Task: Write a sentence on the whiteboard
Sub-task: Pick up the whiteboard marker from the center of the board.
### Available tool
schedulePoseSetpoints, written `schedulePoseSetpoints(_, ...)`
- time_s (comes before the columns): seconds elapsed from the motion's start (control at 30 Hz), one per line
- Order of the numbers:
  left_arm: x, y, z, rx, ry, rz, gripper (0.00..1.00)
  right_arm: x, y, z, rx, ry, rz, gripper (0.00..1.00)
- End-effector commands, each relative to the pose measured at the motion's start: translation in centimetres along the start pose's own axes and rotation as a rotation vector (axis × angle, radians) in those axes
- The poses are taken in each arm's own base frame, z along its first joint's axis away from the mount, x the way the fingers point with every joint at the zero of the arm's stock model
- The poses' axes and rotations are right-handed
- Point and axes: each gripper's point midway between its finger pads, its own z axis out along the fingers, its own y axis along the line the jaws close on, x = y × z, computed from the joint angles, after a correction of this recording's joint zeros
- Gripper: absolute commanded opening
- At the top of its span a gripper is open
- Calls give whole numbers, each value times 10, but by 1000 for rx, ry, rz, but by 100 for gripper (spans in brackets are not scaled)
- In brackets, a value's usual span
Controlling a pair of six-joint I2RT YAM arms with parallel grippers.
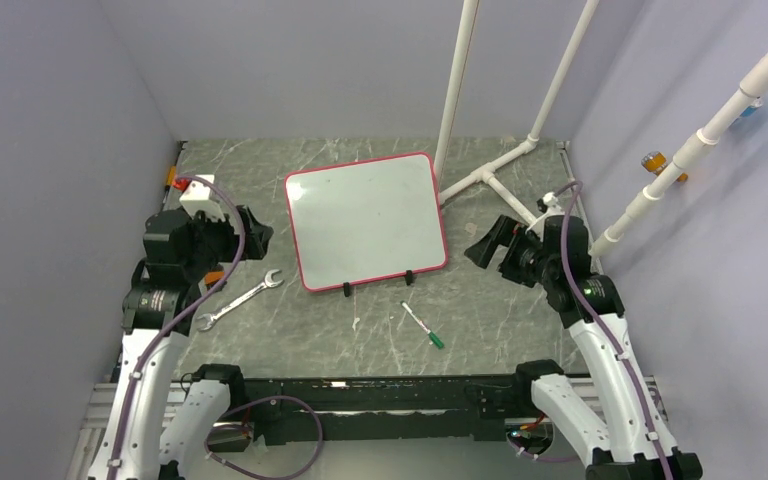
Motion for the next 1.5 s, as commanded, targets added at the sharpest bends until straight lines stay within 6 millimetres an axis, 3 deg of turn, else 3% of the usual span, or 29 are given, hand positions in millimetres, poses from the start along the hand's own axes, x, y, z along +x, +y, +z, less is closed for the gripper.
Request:
schedulePoseSetpoints(0.0,23,-14,-8,83,66,15,90,31,10,3,-46,94,-54,100)
schedulePoseSetpoints(0.27,34,-28,0,163,120,9,82,92,21,30,-13,277,-219,99)
schedulePoseSetpoints(0.53,62,-33,-6,223,162,18,76,146,15,54,89,418,-414,86)
schedulePoseSetpoints(0.7,62,-37,-12,240,149,32,76,166,21,75,109,483,-524,74)
schedulePoseSetpoints(0.87,63,-42,-16,254,148,56,75,182,20,94,141,557,-625,62)
schedulePoseSetpoints(1.2,60,-48,-17,270,133,78,75,193,15,124,167,561,-734,59)
schedulePoseSetpoints(1.33,59,-51,-18,280,128,84,75,195,11,132,170,544,-748,46)
schedulePoseSetpoints(1.47,59,-54,-19,293,123,88,75,201,3,137,192,556,-758,42)
